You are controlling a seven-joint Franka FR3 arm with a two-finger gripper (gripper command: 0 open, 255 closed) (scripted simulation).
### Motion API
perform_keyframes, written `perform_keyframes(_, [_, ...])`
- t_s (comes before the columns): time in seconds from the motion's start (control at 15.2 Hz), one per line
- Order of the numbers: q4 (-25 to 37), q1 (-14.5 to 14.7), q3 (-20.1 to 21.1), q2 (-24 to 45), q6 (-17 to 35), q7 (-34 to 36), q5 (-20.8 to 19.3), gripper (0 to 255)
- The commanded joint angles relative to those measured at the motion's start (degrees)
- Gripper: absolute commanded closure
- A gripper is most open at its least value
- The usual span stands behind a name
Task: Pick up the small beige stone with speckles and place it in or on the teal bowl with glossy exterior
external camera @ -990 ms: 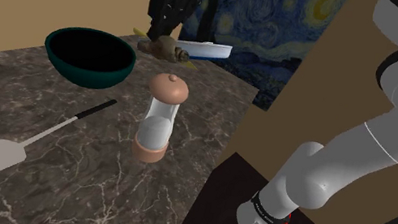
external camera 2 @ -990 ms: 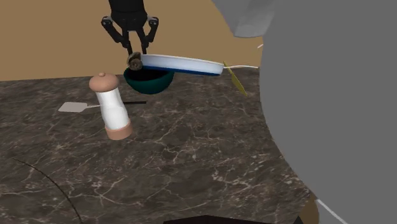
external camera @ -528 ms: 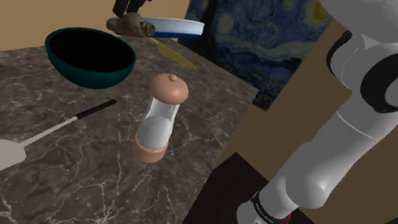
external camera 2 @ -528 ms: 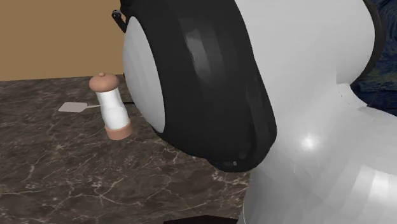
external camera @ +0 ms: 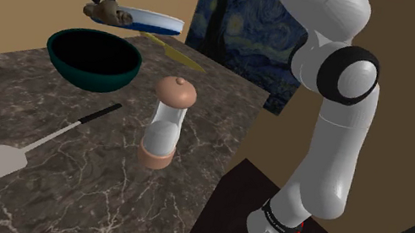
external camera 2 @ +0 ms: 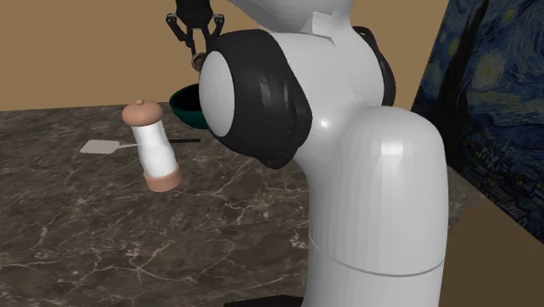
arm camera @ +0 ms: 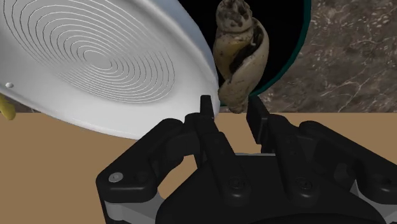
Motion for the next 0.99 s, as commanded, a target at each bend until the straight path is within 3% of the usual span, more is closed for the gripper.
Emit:
perform_keyframes(0.0, [-2.5,-0.7,0.0,-0.6,2.0,0.1,0.4,255])
perform_keyframes(0.53, [-15.7,-4.0,0.2,-5.3,10.9,0.2,3.0,255])
perform_keyframes(0.92, [-21.4,-5.1,0.1,-6.8,15.2,0.2,3.8,255])
